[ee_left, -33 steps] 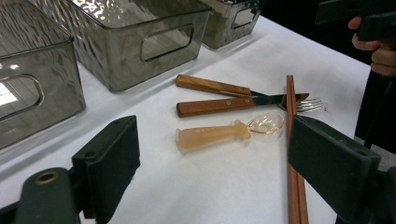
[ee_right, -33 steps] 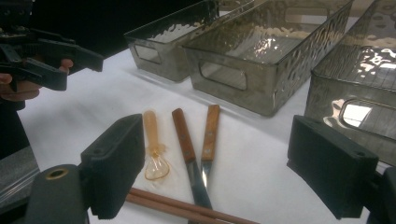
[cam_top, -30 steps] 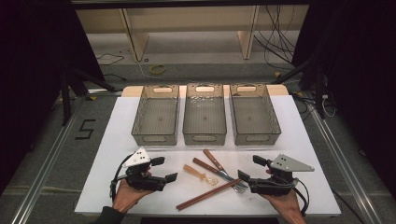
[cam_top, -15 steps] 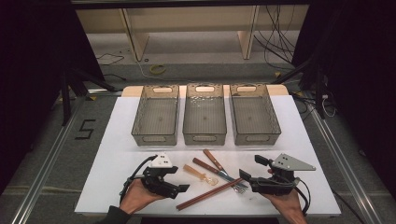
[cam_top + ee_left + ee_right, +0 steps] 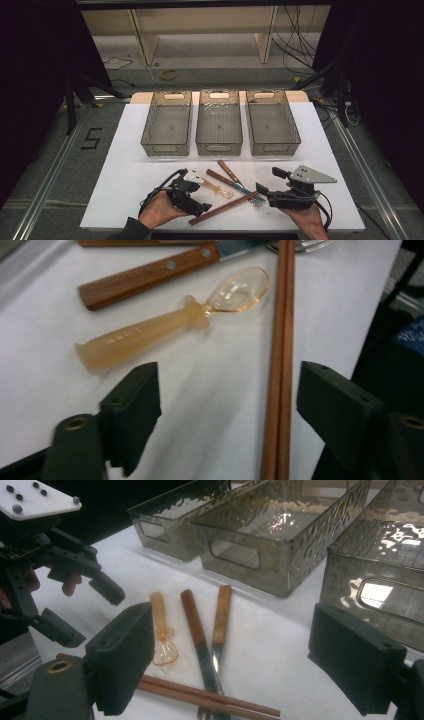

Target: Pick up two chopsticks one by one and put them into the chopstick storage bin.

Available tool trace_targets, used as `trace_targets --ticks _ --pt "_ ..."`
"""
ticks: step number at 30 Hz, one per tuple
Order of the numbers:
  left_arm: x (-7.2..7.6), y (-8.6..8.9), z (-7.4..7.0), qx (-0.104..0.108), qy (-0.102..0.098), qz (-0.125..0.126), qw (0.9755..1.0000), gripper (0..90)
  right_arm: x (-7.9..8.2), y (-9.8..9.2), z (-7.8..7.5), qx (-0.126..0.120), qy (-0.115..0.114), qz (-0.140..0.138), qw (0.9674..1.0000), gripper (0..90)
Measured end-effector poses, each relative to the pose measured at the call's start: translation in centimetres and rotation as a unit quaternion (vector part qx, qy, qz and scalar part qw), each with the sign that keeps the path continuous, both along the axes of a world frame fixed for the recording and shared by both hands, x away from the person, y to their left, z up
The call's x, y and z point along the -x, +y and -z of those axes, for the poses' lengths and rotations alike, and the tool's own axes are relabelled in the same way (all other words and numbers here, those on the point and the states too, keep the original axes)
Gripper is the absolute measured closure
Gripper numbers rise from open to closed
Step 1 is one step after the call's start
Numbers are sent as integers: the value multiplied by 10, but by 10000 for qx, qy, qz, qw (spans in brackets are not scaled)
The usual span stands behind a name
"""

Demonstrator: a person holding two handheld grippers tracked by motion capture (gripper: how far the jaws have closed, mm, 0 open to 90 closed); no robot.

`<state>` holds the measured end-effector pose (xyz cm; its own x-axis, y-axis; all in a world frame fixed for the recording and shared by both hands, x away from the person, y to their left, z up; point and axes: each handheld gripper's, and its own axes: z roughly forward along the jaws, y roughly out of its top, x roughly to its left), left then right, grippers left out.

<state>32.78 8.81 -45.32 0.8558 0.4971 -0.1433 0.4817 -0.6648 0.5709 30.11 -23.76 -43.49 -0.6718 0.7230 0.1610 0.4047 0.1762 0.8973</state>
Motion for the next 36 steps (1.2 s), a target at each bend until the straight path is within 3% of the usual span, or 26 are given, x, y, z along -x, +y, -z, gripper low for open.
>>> trace_targets --ticks 8,9,24,36 --pt "-2 -14 2 -352 137 307 9988 390 0 2 1 27 63 -58 10000 199" --pt "-2 -17 4 -470 193 339 9981 401 0 2 2 38 71 -65 9999 199" --pt "-3 -28 9 -686 336 573 9954 552 0 3 2 80 107 -120 9998 203" --pt "-4 -31 12 -818 323 655 9940 643 0 3 2 62 129 -144 9998 205"
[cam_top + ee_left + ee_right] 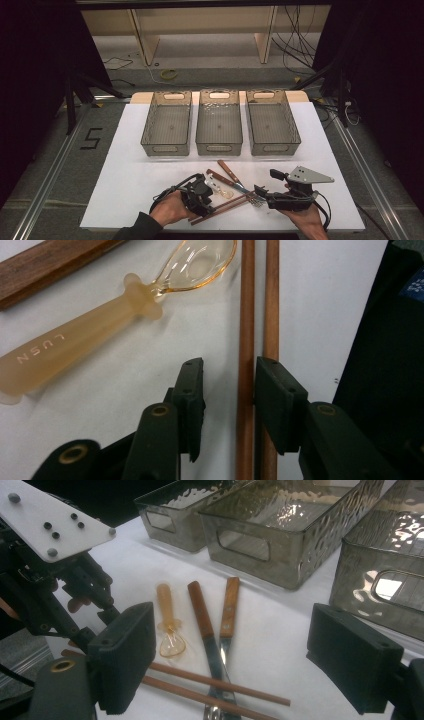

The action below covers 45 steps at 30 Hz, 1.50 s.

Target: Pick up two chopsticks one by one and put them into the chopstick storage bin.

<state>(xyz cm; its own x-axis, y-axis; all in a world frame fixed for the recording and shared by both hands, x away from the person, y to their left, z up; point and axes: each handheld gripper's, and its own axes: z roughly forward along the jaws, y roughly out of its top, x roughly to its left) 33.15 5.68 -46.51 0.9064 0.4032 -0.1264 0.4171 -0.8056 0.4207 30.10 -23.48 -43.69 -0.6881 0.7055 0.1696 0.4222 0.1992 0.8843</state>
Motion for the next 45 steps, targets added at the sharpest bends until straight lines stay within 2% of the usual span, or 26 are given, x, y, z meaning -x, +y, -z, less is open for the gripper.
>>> trace_targets --ticks 8,16,27,35,41,43,45 --pt "2 -5 1 -90 -87 84 9999 693 0 0 0 31 25 -17 10000 208" --pt "3 -8 1 -202 -283 78 9994 756 0 1 0 49 37 -19 10000 216" --pt "2 -8 1 -199 -353 71 9992 828 0 1 0 68 34 -26 10000 221" --pt "5 -6 -1 -48 -375 253 9990 835 0 0 0 67 39 -26 10000 225" --pt "5 -4 -6 63 -448 270 9986 836 0 -1 0 37 13 8 10000 224" --pt "5 -2 -11 196 -489 255 9983 836 0 -2 0 6 9 29 10000 224" --pt "5 -1 -12 193 -516 267 9981 836 0 -3 -1 -3 -17 57 10000 223"
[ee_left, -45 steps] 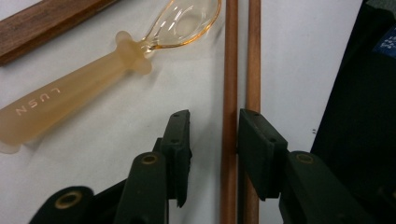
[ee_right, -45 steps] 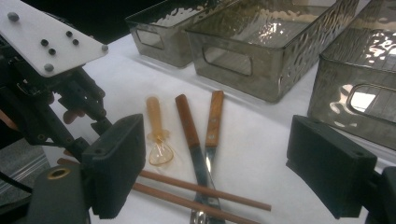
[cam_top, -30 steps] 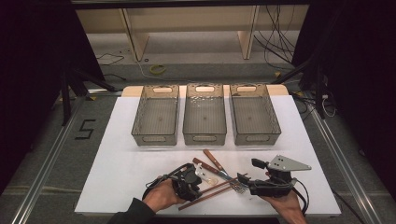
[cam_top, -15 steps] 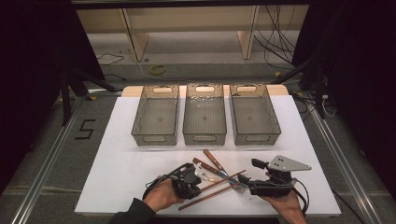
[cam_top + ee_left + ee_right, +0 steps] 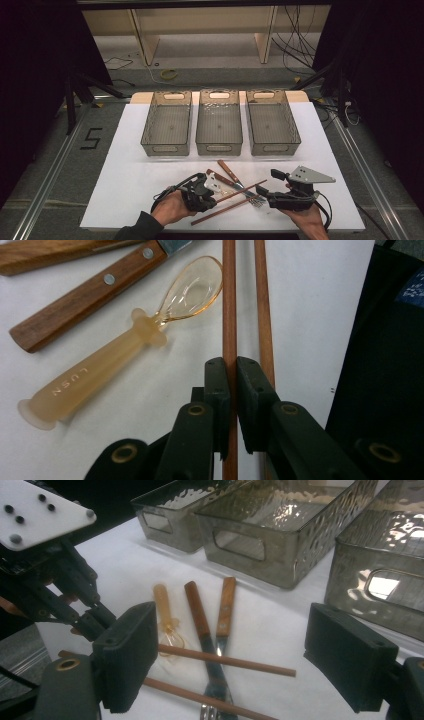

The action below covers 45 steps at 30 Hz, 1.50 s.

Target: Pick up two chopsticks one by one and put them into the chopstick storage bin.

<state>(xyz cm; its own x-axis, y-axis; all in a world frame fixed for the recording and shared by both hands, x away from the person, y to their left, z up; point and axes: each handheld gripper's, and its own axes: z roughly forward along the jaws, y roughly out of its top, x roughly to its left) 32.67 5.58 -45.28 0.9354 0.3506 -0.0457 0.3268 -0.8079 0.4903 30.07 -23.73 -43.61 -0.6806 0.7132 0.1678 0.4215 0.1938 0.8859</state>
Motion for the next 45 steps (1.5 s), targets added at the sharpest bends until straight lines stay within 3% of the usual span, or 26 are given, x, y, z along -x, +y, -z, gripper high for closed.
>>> trace_targets --ticks 6,12,17,26,31,32,36,37,38,39,40,41,43,45 --pt "-7 14 -8 312 -26 -217 9993 836 3 -1 -3 -20 -179 64 9998 225" --pt "-10 23 -19 510 -121 -317 9981 836 2 -2 -3 -55 -199 82 9998 225" --pt "-17 37 -29 836 -151 -545 9949 836 2 -3 -3 -72 -189 89 9998 225" --pt "-28 58 -41 1140 -315 -848 9894 836 2 -2 -2 -66 -182 100 9998 225" --pt "-38 72 -53 1294 -483 -1076 9846 836 2 -3 -2 -88 -190 106 9997 225" --pt "-38 72 -53 1294 -483 -1076 9846 836 1 -3 -1 -92 -180 104 9997 225" --pt "-49 83 -63 1425 -656 -1302 9790 836 2 -3 -1 -110 -177 102 9997 225" --pt "-49 83 -63 1425 -656 -1302 9790 836 2 -3 -2 -104 -171 100 9997 225" --pt "-54 89 -67 1481 -698 -1410 9764 836 2 -3 -2 -106 -166 101 9998 225" --pt "-54 89 -67 1481 -698 -1410 9764 836 2 -4 -1 -102 -161 108 9998 225" --pt "-57 94 -70 1508 -759 -1507 9741 836 1 -4 -1 -102 -157 122 9998 225" --pt "-57 94 -70 1508 -759 -1507 9741 836 1 -4 -1 -114 -162 125 9997 225" --pt "-64 101 -74 1586 -861 -1652 9696 836 2 -4 -2 -127 -160 137 9997 225" --pt "-66 103 -75 1593 -888 -1676 9688 836 2 -4 -2 -141 -150 145 9997 225"
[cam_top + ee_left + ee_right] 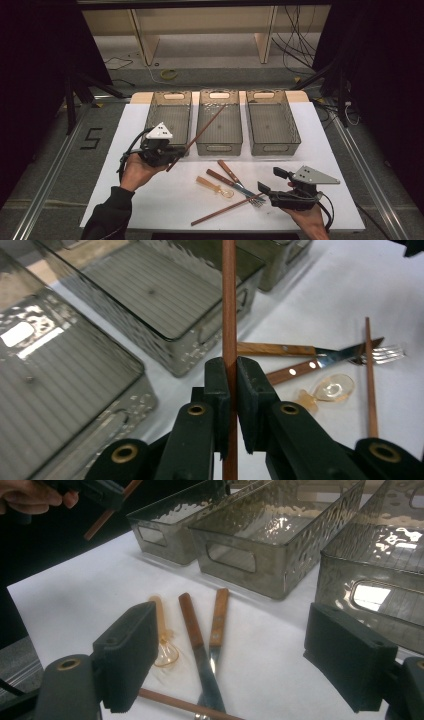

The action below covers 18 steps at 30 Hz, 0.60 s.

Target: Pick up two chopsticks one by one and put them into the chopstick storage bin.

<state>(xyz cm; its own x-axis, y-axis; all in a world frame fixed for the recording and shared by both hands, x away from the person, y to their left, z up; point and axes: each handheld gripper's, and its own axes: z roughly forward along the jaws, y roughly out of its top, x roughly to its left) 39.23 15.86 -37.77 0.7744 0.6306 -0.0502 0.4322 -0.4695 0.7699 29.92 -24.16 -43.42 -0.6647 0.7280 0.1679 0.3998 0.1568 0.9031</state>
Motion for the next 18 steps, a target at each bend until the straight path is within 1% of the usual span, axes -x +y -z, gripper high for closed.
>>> trace_targets --ticks 4,5,6,9,14,16,18 --pt "-10 8 -4 103 -55 -162 9998 836 0 0 0 -13 -2 1 10000 225" --pt "-14 12 -6 141 -76 -236 9996 836 0 -1 0 -13 1 1 10000 225" --pt "-14 12 -6 141 -76 -236 9996 836 -1 -1 0 -19 3 0 10000 225" --pt "-21 15 -9 124 -82 -327 9994 836 -1 -1 1 -25 13 0 10000 225" --pt "-36 23 -12 100 -78 -486 9987 835 -1 -1 1 -35 25 -2 10000 225" --pt "-43 27 -13 57 -57 -554 9984 836 -1 -1 1 -37 31 -4 10000 225" --pt "-49 32 -13 63 -55 -666 9977 836 -1 -1 1 -34 40 -6 10000 225"
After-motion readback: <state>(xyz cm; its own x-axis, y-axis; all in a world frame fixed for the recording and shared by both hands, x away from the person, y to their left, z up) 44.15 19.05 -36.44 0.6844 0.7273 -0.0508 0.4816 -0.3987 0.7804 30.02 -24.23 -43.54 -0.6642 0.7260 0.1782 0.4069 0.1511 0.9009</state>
